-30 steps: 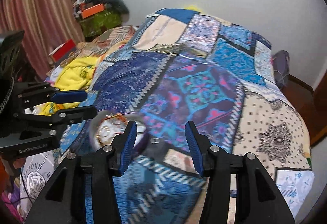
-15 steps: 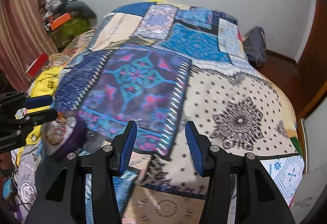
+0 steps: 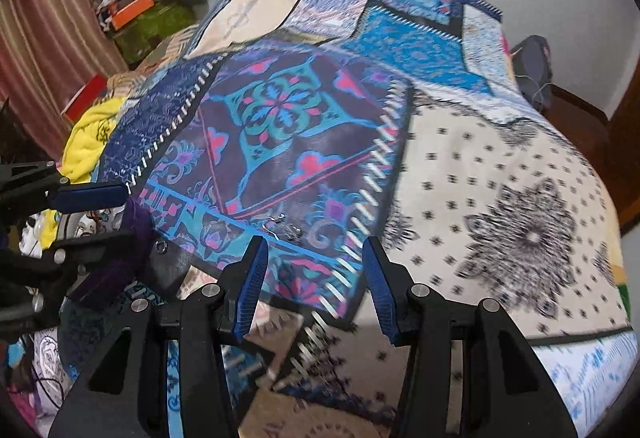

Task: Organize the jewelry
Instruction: 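Grasp the small silver earring with the right tool and lift it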

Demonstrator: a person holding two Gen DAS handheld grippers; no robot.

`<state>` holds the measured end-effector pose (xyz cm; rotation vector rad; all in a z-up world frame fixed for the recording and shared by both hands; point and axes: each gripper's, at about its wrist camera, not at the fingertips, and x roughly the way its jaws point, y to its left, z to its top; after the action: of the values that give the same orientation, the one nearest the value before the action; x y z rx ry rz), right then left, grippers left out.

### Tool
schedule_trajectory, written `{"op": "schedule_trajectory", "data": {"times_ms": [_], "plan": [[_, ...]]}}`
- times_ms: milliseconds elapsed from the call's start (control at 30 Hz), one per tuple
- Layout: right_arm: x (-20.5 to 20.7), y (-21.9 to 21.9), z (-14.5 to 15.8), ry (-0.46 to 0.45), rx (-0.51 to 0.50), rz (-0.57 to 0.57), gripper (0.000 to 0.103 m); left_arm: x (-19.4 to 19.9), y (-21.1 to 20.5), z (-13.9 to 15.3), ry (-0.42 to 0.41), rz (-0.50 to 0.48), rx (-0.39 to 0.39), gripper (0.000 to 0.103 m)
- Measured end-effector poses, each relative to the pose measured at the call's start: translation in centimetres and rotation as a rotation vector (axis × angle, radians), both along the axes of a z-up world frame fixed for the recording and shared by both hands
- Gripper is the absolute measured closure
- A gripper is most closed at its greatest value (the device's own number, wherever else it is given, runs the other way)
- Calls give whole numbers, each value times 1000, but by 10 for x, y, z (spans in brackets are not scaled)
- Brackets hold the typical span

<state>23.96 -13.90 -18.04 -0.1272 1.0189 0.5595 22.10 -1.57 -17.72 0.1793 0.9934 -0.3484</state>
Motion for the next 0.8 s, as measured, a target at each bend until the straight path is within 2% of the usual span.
{"op": "schedule_trajectory", "data": {"times_ms": [133, 167, 233, 300, 367, 400, 633, 800], "plan": [[11, 11, -11, 39, -10, 24, 60, 6, -2, -5, 4, -12, 31, 67], [12, 12, -13, 43, -11, 29, 63, 7, -2, -7, 6, -13, 35, 67], [16, 16, -20, 65, -18, 41, 77, 11, -1, -11, 18, -14, 48, 67], [16, 17, -23, 62, -22, 47, 78, 15, -1, -14, 21, -21, 59, 67], [14, 19, -23, 46, -28, 54, 86, 17, -2, -15, 30, -29, 59, 67], [13, 19, -23, 41, -30, 53, 93, 19, -2, -16, 38, -35, 54, 67], [11, 21, -21, 27, -25, 57, 94, 21, -7, -20, 67, -79, 68, 67], [7, 12, -13, 14, 11, 36, 94, 19, -8, -25, 88, -98, 125, 67]]}}
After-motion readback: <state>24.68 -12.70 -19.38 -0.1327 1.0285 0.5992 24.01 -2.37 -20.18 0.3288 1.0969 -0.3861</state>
